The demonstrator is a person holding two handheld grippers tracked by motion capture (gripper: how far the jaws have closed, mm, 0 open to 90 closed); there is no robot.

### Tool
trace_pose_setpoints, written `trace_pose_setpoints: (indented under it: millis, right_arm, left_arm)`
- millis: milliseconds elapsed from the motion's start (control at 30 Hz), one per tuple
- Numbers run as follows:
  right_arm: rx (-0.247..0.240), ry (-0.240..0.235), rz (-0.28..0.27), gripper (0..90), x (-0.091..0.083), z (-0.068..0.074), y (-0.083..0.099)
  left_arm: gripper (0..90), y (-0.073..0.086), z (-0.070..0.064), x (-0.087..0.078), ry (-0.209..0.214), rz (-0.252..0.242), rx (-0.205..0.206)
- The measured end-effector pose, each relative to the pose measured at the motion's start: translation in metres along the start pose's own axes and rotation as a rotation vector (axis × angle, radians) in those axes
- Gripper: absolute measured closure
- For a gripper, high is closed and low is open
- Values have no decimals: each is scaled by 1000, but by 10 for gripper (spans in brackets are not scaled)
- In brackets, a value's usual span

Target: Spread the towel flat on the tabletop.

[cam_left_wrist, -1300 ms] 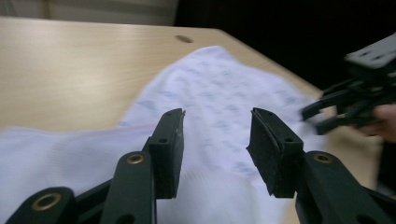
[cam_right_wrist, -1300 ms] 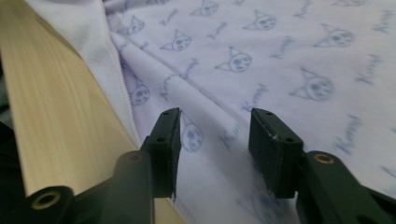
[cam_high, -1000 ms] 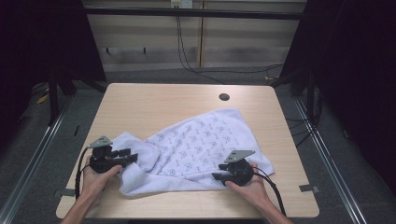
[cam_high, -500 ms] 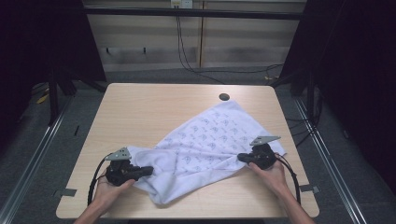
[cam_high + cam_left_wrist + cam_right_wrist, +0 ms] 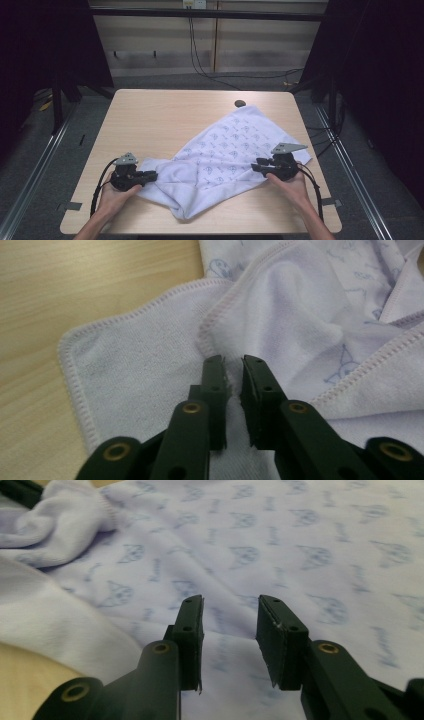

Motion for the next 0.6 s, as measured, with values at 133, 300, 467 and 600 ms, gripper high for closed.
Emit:
trace_pose_setpoints:
  millis: [133, 300, 467, 600]
  right_arm:
    - [-48, -65, 29, 622, 18, 28, -9]
    - [-94, -152, 73, 643, 46, 63, -19]
    - [-141, -260, 99, 667, 78, 100, -33]
    - [-172, -342, 85, 665, 102, 125, -52]
  left_arm:
    - [846, 7, -13, -7, 14, 24, 15]
    - [839, 17, -43, -30, 85, 4, 31]
    - [804, 11, -29, -50, 67, -113, -33]
    - [801, 16, -8, -41, 28, -73, -87]
Point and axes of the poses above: each handheld gripper's, and its own axes: x roughly forward along the jaws, y roughly out of its underside, z roughly to its left, the point moved 4 cm from there along x, roughly forward along the jaws, and after that the axes turned 11 degrees about -y, right-handed, at the moved point
